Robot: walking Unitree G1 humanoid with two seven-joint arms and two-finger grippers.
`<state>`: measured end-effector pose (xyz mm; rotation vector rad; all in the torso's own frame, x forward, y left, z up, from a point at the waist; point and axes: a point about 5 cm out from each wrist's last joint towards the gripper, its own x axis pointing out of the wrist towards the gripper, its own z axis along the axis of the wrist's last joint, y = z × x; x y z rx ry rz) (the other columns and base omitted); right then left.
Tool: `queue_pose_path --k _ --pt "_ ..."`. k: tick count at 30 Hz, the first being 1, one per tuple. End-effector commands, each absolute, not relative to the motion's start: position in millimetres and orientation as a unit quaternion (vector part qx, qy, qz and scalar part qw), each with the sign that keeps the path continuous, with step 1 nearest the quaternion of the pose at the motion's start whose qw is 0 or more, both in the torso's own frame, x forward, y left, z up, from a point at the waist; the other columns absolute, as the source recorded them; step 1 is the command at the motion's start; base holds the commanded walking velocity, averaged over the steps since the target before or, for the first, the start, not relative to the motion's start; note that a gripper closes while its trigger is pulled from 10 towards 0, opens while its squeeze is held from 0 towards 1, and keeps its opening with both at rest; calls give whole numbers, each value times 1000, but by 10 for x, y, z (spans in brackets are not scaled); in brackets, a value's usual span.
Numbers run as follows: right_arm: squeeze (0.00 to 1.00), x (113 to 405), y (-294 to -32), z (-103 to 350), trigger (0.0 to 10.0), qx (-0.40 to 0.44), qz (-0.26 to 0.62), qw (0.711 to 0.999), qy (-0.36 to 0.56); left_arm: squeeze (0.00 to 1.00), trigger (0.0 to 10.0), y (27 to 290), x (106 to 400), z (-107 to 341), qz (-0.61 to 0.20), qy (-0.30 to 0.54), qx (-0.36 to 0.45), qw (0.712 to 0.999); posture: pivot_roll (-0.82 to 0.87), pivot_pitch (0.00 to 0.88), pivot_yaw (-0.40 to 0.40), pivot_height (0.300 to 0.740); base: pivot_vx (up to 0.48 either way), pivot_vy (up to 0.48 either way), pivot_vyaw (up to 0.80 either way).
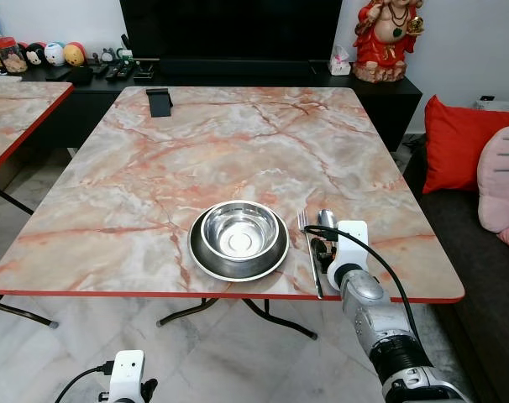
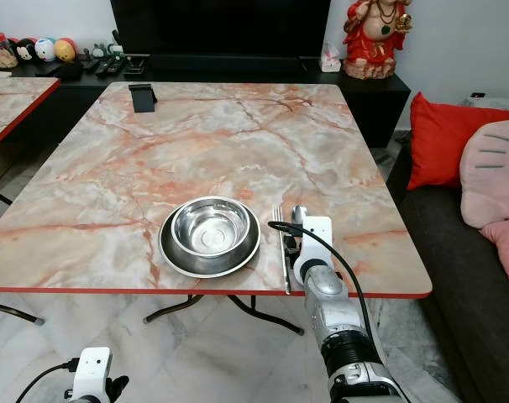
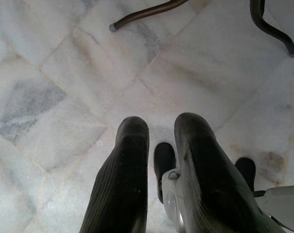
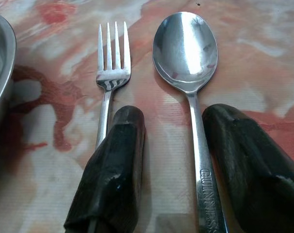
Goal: Setting the table
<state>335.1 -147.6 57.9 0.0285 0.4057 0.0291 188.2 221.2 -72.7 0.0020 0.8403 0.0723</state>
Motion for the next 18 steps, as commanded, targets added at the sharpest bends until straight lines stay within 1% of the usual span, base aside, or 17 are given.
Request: queue_pose_path --k 1,14,18 --pt "0 3366 -1522 593 10000 6 2 979 202 0 10000 2222 1883 -725 39 407 -1 913 32 0 -5 740 0 0 0" --pt "0 3396 -1594 681 10000 1 -33 984 177 0 10000 2210 1895 -720 37 405 -1 914 32 0 -5 740 0 0 0" --pt "0 3427 -1605 815 10000 9 -48 991 124 0 10000 2199 1903 -718 35 404 -1 914 32 0 -4 740 0 0 0"
